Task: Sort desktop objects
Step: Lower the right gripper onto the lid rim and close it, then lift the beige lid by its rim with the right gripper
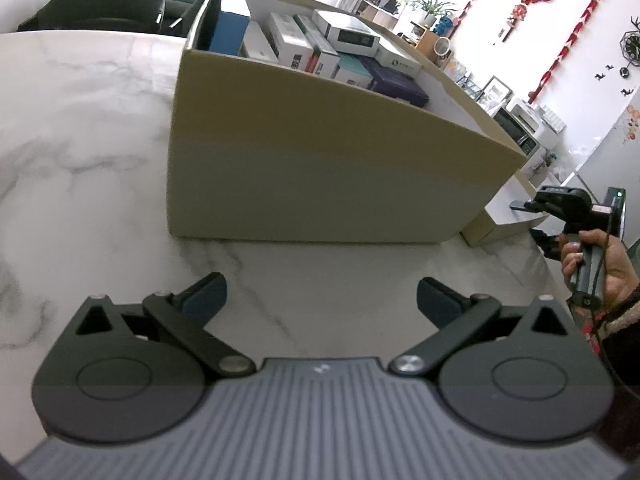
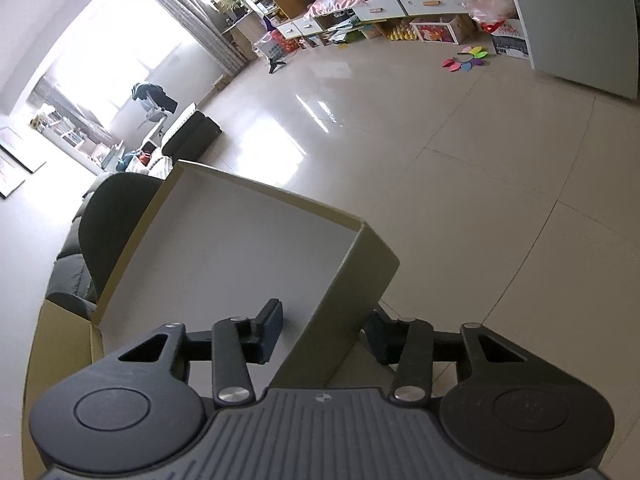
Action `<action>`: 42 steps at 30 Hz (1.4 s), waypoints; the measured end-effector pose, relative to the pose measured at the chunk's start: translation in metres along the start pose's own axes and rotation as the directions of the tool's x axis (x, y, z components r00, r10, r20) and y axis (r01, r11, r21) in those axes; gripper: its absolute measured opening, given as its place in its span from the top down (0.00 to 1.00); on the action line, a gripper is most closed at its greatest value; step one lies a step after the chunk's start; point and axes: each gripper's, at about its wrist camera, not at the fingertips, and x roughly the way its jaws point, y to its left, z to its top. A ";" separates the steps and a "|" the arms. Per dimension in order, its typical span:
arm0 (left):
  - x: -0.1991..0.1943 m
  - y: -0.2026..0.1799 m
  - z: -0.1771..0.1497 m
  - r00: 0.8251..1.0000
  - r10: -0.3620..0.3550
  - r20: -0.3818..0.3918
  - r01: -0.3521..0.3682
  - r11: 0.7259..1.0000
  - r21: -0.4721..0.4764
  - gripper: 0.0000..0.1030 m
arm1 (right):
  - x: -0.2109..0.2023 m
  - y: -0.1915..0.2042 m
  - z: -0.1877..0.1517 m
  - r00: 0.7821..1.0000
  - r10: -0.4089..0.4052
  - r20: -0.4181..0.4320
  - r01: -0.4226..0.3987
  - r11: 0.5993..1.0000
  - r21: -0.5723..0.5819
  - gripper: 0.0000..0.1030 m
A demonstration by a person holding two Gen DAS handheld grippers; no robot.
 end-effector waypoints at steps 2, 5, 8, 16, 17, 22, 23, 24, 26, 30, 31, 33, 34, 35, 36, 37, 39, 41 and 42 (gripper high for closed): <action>-0.001 0.001 0.000 1.000 0.000 0.001 0.000 1.000 -0.003 0.00 | -0.002 -0.004 0.001 1.000 0.007 0.002 -0.007 1.000 0.010 0.59; -0.003 0.001 -0.001 1.000 -0.002 0.004 0.002 1.000 -0.005 0.00 | -0.005 -0.008 0.002 1.000 0.008 0.005 -0.008 1.000 0.020 0.62; -0.006 0.002 -0.002 1.000 -0.004 0.009 0.004 1.000 -0.006 0.00 | -0.007 -0.008 0.002 1.000 -0.006 0.009 0.006 1.000 0.018 0.62; -0.014 0.010 -0.005 1.000 -0.001 0.026 0.001 1.000 -0.022 0.00 | -0.017 -0.014 -0.005 1.000 -0.023 0.013 0.023 0.999 0.030 0.62; -0.016 0.011 -0.006 1.000 -0.001 0.028 0.002 1.000 -0.025 0.00 | -0.019 -0.015 -0.006 1.000 -0.026 0.014 0.025 0.999 0.030 0.62; -0.022 0.012 -0.009 0.999 -0.010 0.041 0.011 1.000 -0.023 0.00 | -0.027 -0.021 -0.013 0.999 -0.036 0.021 0.035 0.999 0.034 0.62; -0.023 0.012 -0.009 0.999 -0.012 0.044 0.013 1.000 -0.021 0.00 | -0.029 -0.022 -0.015 0.999 -0.038 0.023 0.037 0.999 0.036 0.62; -0.024 0.012 -0.010 0.999 -0.014 0.046 0.015 1.000 -0.019 0.00 | -0.031 -0.024 -0.016 0.999 -0.039 0.024 0.039 0.999 0.037 0.62; -0.027 0.012 -0.011 0.999 -0.019 0.049 0.020 1.000 -0.019 0.00 | -0.035 -0.028 -0.019 0.999 -0.041 0.025 0.040 0.998 0.042 0.62; -0.030 0.011 -0.014 0.998 -0.033 0.057 0.034 0.999 -0.016 0.00 | -0.045 -0.037 -0.025 0.999 -0.045 0.026 0.043 0.998 0.056 0.62; -0.031 0.010 -0.015 0.998 -0.036 0.058 0.037 0.999 -0.013 0.00 | -0.047 -0.040 -0.025 0.999 -0.046 0.027 0.044 0.997 0.058 0.62; -0.033 0.009 -0.017 0.997 -0.042 0.063 0.042 0.999 -0.007 0.00 | -0.052 -0.045 -0.027 0.998 -0.048 0.029 0.046 0.997 0.064 0.62; -0.034 0.009 -0.018 0.997 -0.045 0.065 0.045 0.999 -0.005 0.00 | -0.055 -0.047 -0.028 0.998 -0.048 0.030 0.046 0.997 0.067 0.62; -0.035 0.008 -0.019 0.997 -0.048 0.068 0.048 0.999 -0.003 0.00 | -0.057 -0.049 -0.029 0.998 -0.049 0.031 0.046 0.996 0.071 0.62; -0.036 0.008 -0.020 0.996 -0.051 0.070 0.051 0.999 -0.002 0.00 | -0.060 -0.051 -0.030 0.998 -0.049 0.033 0.046 0.996 0.074 0.62; -0.038 0.008 -0.020 0.996 -0.053 0.073 0.054 0.999 -0.001 0.00 | -0.062 -0.053 -0.031 0.998 -0.049 0.035 0.047 0.996 0.076 0.62; -0.040 0.008 -0.022 0.995 -0.059 0.077 0.059 0.998 0.001 0.00 | -0.068 -0.057 -0.033 0.998 -0.051 0.039 0.048 0.996 0.081 0.62; -0.043 0.008 -0.025 0.995 -0.064 0.080 0.063 0.998 0.004 0.00 | -0.073 -0.060 -0.036 0.998 -0.053 0.043 0.049 0.995 0.086 0.62; -0.044 0.007 -0.026 0.994 -0.066 0.082 0.066 0.998 0.006 0.00 | -0.075 -0.062 -0.037 0.998 -0.054 0.044 0.050 0.995 0.088 0.62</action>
